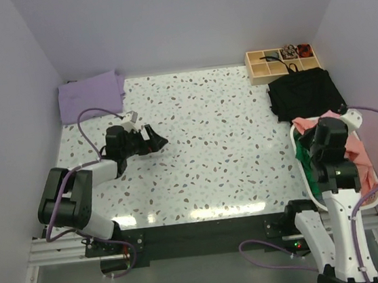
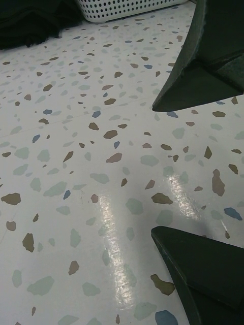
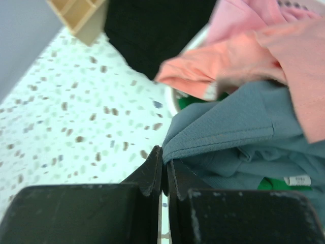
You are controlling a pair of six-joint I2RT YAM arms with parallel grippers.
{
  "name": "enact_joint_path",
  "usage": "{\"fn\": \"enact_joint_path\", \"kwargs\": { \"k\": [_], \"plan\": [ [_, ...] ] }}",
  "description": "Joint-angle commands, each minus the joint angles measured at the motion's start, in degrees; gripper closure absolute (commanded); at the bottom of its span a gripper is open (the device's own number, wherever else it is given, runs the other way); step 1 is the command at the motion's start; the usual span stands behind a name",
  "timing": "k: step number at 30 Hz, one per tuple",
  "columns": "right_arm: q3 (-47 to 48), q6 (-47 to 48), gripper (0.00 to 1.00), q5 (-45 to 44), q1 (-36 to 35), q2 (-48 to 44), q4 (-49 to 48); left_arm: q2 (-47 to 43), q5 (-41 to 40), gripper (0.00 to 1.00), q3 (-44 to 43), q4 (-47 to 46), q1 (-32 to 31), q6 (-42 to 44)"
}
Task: Fold and stack the t-shirts
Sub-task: Grab crumpled tshirt from bin with the right arm
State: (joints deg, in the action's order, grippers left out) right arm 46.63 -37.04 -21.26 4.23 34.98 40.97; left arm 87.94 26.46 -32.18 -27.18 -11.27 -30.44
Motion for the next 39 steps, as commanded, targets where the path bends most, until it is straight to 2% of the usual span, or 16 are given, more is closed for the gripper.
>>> {"fn": "enact_joint_path", "kwargs": {
  "k": [1, 3, 7, 9, 13, 14, 16, 17, 19, 22, 27, 31, 34, 36, 37, 39],
  "plan": [
    [10.4, 6.6, 1.0, 8.4, -0.4, 0.7, -6.0, 0.0, 1.1, 0.0, -2.3, -1.8, 0.4, -0.1],
    [11.3, 8.6, 1.0, 3.3, -0.3, 0.1, -6.8, -0.5, 1.0, 0.0, -2.0, -1.8, 0.4, -0.2],
    [12.2, 9.9, 1.0, -13.9, -0.4, -0.6, -6.8, -0.6, 1.1, 0.0, -1.7, -2.7, 0.4, -0.3],
    [11.2, 11.3, 1.0, -17.2, -0.4, 0.1, -7.7, -0.2, 1.1, 0.0, -1.7, -3.0, 0.4, -0.2],
    [7.7, 7.7, 1.0, -22.1, -0.3, 0.6, -1.3, 1.5, 1.6, 0.0, -2.2, -3.1, 0.4, -0.1],
    [5.9, 6.6, 0.94, -22.8, -0.3, 0.1, -1.0, 1.6, 1.8, 0.0, -2.0, -3.1, 0.4, 0.0],
    [1.2, 7.2, 0.87, -22.4, -0.4, -1.1, -1.8, 2.0, 1.8, 0.0, -1.5, -4.0, 0.4, 0.0],
    [0.1, 4.8, 0.74, -22.2, -0.4, -1.4, -1.4, 2.1, 1.8, 0.0, -1.0, -4.4, 0.4, 0.1],
    [-1.9, 5.5, 0.69, -18.7, -0.4, -1.4, -2.8, 2.6, 2.0, 0.0, -0.6, -5.2, 0.4, 0.2],
    [-2.7, 2.6, 0.55, -17.7, -0.4, 1.6, -1.2, 3.8, 2.6, 0.0, -0.5, -5.3, 0.4, 0.8],
    [-4.0, 2.4, 0.49, -13.0, -0.4, 6.0, -2.5, 7.1, 4.5, 0.0, -1.6, -6.0, 0.4, 2.1],
    [-6.5, 5.5, 0.35, -4.0, -0.4, 4.1, -7.7, 10.4, 5.5, 0.0, -2.5, -5.7, 0.4, 2.8],
    [-6.3, 6.4, 0.33, -3.8, -0.4, 4.7, -8.8, 10.8, 5.0, 0.0, -2.5, -5.0, 0.4, 3.4],
    [-5.7, 6.9, 0.39, -4.2, -0.4, 6.8, -8.6, 10.5, 3.9, 0.0, -2.5, -4.0, 0.4, 4.0],
    [-5.2, 7.1, 0.65, -4.1, -0.4, 7.4, -8.5, 10.1, 3.6, 0.0, -2.6, -3.7, 0.4, 4.2],
    [-5.0, 7.2, 0.93, -3.4, -0.4, 8.3, -9.6, 9.7, 3.2, 0.0, -2.5, -3.3, 0.4, 4.3]
  ]
}}
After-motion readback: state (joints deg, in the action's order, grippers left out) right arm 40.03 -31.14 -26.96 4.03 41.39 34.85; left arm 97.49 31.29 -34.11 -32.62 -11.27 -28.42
